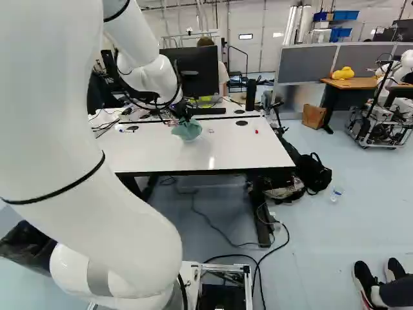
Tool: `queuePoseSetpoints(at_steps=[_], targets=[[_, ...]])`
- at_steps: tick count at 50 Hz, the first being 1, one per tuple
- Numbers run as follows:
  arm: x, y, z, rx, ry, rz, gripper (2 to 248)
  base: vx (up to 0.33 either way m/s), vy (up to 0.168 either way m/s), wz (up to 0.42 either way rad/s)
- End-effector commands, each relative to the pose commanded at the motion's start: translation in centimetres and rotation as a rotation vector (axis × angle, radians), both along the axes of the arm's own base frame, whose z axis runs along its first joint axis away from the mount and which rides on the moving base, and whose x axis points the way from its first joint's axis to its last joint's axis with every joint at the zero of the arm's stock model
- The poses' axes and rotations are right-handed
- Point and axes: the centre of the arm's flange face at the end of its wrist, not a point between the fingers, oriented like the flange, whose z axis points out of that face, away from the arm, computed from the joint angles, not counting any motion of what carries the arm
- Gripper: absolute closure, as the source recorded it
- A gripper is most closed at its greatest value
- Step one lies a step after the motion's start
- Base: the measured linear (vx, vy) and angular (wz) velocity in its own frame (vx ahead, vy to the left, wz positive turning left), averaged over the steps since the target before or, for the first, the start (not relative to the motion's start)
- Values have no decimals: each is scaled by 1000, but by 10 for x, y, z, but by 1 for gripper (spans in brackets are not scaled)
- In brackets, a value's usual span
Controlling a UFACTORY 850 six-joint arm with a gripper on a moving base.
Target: Clean the table with the green towel
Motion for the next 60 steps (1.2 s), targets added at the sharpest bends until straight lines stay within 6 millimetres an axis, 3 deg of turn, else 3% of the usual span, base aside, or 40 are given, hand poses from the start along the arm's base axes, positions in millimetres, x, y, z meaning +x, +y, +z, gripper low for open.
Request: queuePoseSetpoints(at_steps=[49, 60], targets=[[92, -44, -2, 0, -24, -80, 221, 0, 0, 0], [113, -45, -4, 0, -34, -80, 221, 0, 0, 0]])
